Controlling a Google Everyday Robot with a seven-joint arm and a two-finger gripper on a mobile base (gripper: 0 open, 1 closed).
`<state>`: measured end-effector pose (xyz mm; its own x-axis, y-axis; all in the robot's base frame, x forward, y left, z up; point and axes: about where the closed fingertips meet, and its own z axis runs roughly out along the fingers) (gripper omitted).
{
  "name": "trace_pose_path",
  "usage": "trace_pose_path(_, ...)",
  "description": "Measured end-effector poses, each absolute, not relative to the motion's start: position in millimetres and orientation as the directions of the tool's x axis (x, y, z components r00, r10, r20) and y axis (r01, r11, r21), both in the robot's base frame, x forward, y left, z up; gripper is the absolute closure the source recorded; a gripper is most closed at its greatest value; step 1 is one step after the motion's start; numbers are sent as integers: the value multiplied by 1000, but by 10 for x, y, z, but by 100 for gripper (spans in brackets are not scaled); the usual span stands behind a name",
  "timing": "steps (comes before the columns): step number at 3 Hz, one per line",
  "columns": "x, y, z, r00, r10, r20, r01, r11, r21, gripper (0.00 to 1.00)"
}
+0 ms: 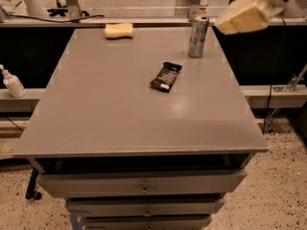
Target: Move rxbar chocolate near redbull can
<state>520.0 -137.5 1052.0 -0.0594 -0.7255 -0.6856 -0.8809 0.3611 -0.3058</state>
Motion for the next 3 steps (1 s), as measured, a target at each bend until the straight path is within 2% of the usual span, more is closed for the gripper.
trace_pose_path(1,5062,-1489,10828,-51,-707,-706,-872,376,-313,82)
trace_pose_path(2,4867,-1339,10779,-85,-680,-728,-869,408,-280,59)
trace_pose_path(3,4903,-1078,10408,-151,-647,-747,-864,453,-218,36)
